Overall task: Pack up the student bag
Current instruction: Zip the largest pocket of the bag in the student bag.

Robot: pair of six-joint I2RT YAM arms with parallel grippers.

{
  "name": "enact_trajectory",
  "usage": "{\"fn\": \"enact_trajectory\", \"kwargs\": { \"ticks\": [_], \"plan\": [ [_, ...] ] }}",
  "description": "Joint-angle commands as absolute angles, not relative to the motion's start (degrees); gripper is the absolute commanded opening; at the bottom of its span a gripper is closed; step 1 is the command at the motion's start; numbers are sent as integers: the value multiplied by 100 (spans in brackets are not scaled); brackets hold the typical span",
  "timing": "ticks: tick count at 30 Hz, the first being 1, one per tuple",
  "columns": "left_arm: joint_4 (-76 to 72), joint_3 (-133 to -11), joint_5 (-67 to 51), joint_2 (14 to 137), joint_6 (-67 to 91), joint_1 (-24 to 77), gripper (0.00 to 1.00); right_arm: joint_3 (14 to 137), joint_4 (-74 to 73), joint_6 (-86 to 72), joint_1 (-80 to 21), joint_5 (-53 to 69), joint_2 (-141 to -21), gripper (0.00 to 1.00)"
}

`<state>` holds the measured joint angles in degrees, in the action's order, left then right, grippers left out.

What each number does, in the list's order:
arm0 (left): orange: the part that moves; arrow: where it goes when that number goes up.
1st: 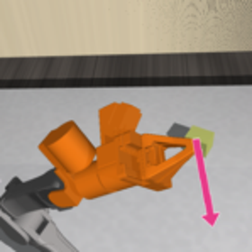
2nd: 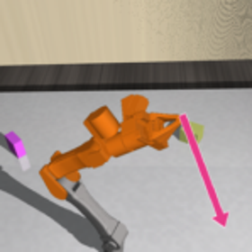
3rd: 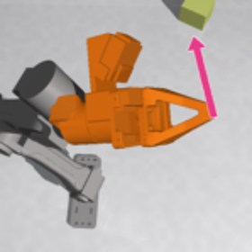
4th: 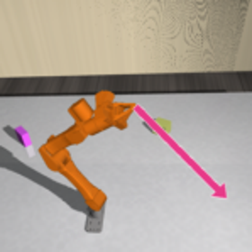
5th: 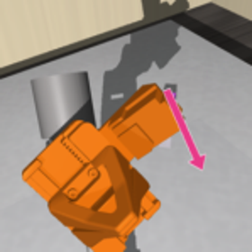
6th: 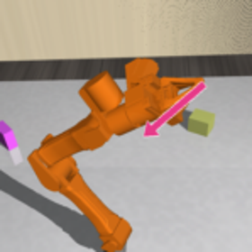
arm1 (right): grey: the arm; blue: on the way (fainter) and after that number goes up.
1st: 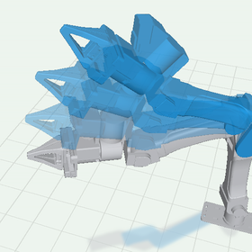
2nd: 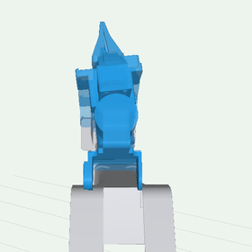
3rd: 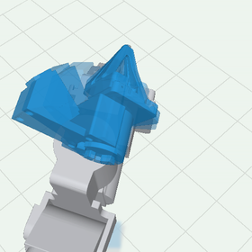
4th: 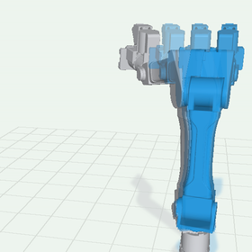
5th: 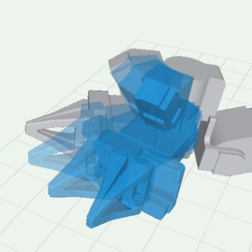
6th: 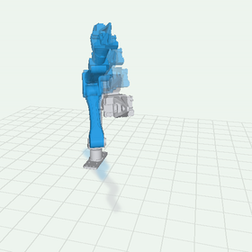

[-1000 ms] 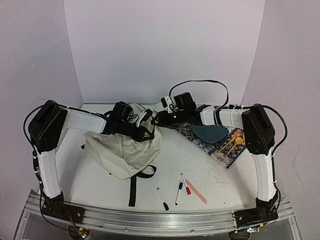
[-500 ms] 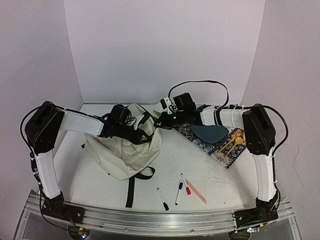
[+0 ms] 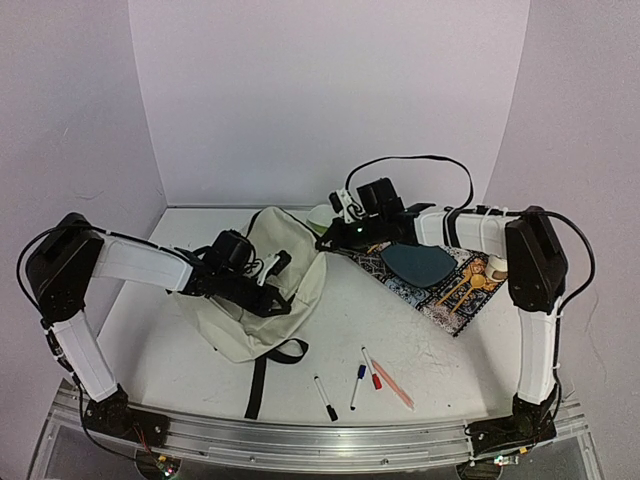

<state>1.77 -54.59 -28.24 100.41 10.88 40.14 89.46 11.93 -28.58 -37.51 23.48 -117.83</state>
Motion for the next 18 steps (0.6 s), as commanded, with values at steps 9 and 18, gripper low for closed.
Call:
{"fn": "enact_trajectory", "kwargs": {
  "ticks": [9, 18],
  "plan": [
    [1554, -5029, -1689, 9101, 1496, 4069, 6, 8474, 1784, -2911, -3659, 2434, -11076, 0],
    [1566, -5178, -956, 8343, 2143, 3932, 44, 7794, 1974, -2959, -3763, 2292, -10842, 0]
  ]
}}
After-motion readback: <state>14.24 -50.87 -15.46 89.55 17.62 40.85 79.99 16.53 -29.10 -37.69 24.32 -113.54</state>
